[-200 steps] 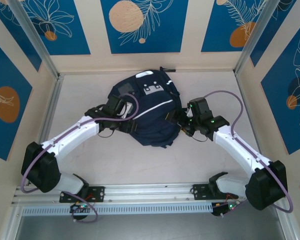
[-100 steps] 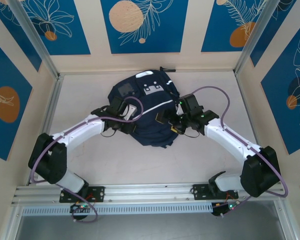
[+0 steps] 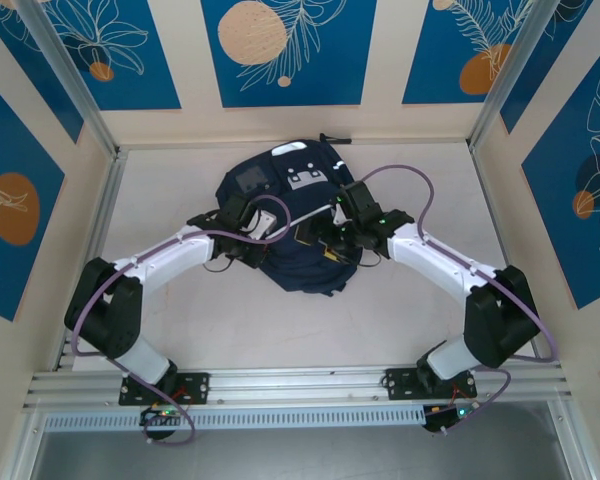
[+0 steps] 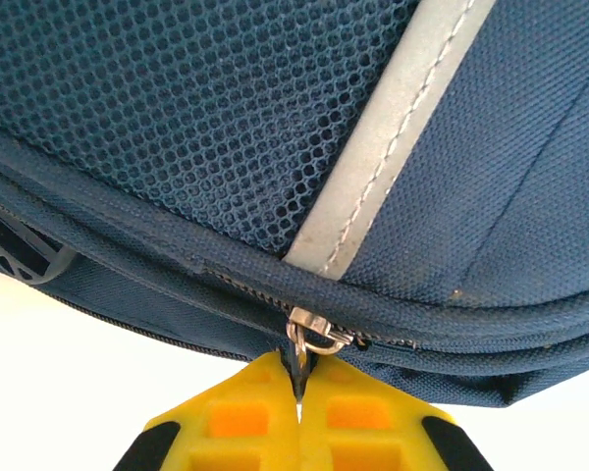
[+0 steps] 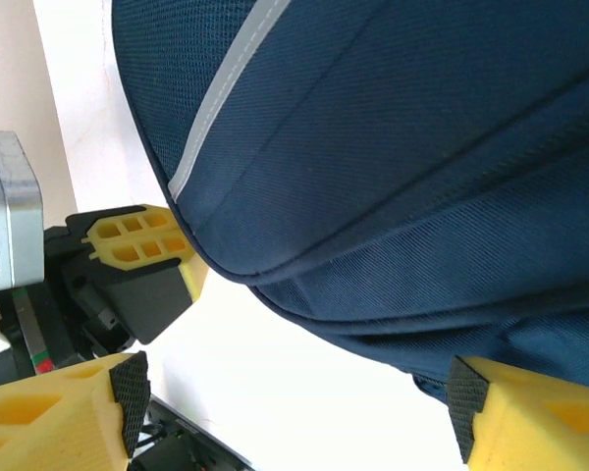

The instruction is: Pack the student bag

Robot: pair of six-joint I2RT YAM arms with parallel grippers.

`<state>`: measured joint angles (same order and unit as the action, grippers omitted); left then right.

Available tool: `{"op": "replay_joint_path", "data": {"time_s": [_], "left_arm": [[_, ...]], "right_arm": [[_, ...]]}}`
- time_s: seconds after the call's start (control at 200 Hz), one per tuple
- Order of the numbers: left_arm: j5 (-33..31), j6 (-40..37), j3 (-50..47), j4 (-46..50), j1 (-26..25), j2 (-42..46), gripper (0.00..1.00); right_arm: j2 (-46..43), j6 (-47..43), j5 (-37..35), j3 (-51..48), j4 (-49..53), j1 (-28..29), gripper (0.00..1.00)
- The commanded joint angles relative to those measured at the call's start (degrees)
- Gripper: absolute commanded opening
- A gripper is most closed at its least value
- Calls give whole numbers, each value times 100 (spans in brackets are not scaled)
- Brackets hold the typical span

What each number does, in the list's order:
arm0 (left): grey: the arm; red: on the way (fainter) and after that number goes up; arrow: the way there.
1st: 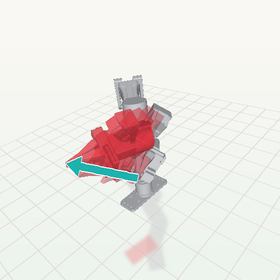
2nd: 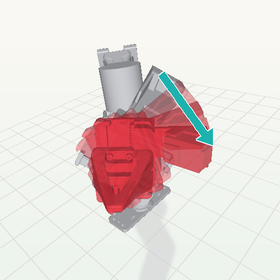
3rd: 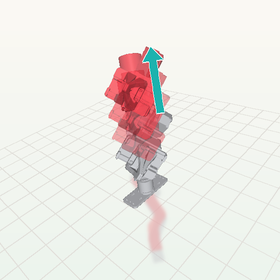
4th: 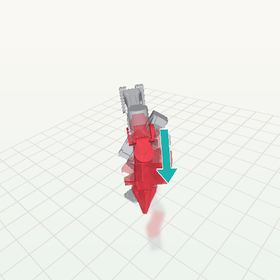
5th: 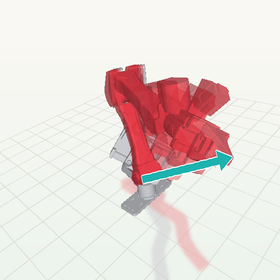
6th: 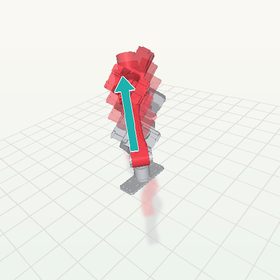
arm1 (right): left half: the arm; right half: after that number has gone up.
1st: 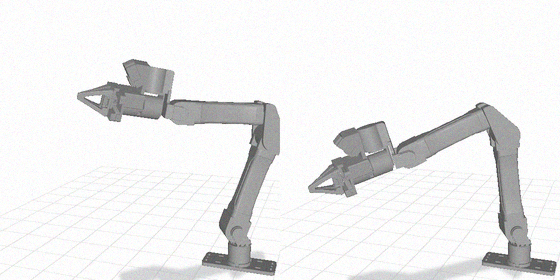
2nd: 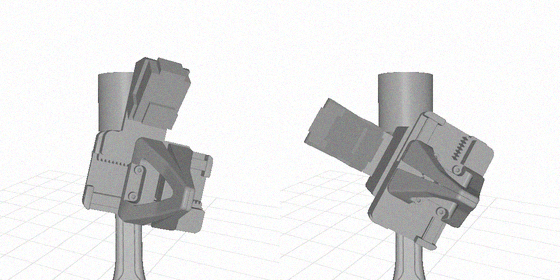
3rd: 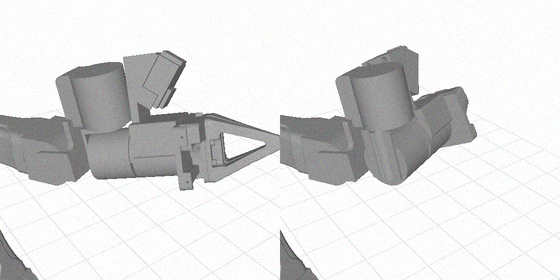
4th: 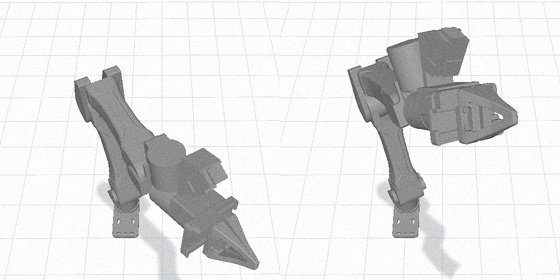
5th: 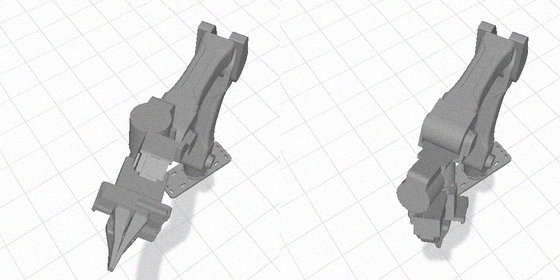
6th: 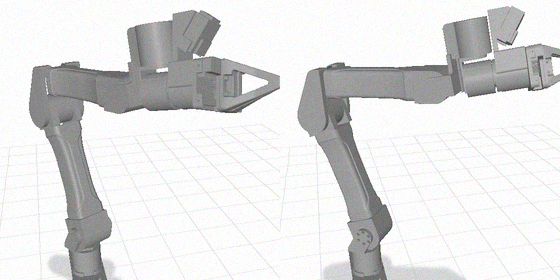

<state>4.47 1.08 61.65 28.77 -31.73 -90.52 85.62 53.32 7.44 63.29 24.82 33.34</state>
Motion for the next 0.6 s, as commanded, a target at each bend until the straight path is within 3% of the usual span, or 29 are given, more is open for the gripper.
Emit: {"op": "replay_joint_path", "data": {"time_s": [0.0, 0.095, 0.39, 0.595], "left_arm": [[10, -58, 109, 32, 73, 159, 0], [94, -47, 79, 182, 71, 324, 0], [459, 81, -154, 516, 61, 874, 0], [1048, 279, -273, 482, 23, 1193, 0]], "right_arm": [[235, 144, -140, 292, -50, 92, 77], [471, 333, -297, 451, -177, 135, 71], [1114, 731, -736, 854, -416, 233, 40], [1329, 884, -791, 959, -520, 260, 28]]}}
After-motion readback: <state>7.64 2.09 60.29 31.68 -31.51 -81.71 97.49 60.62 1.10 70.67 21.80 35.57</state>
